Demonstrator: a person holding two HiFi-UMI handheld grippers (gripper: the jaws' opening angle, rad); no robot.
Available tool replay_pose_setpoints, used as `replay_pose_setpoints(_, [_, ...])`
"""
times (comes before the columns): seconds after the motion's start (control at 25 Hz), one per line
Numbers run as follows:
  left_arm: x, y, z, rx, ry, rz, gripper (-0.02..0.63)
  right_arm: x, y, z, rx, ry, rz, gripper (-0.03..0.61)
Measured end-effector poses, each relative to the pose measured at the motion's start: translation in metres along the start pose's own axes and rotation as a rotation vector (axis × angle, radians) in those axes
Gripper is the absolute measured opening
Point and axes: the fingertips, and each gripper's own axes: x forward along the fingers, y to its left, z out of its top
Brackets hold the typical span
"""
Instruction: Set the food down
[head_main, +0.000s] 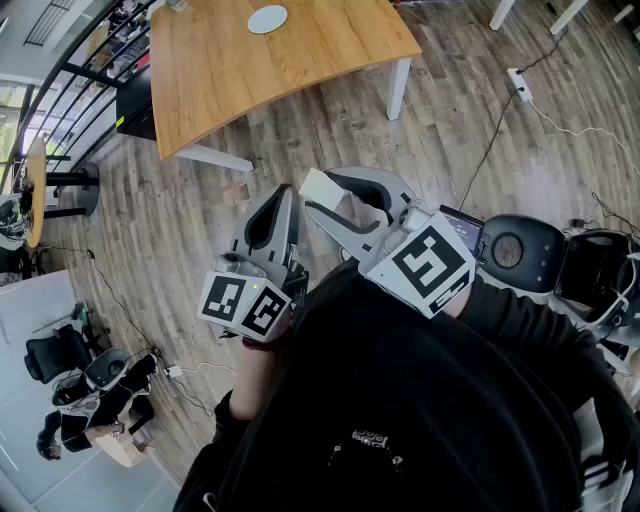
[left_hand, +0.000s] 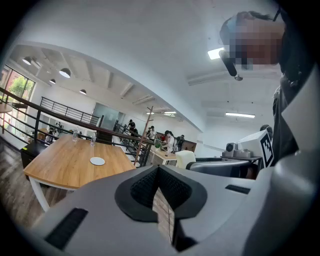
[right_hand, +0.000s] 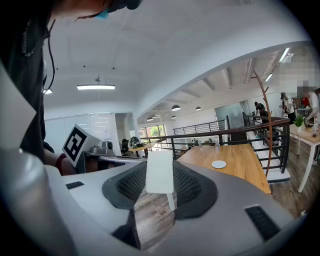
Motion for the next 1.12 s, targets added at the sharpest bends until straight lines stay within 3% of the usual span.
replay_pose_setpoints(0.68, [0.037, -0.011, 0.002, -0.001, -0.002, -0.007, 0.003, -0.010, -0.034, -0.005, 0.025, 0.025, 0.010, 0.173])
replay_pose_setpoints(1.12, [0.062, -0.041, 0.002, 0.031, 0.062, -0.039, 0.005, -0.029, -0.047, 0.000, 0.065, -0.004, 0.046, 0.173])
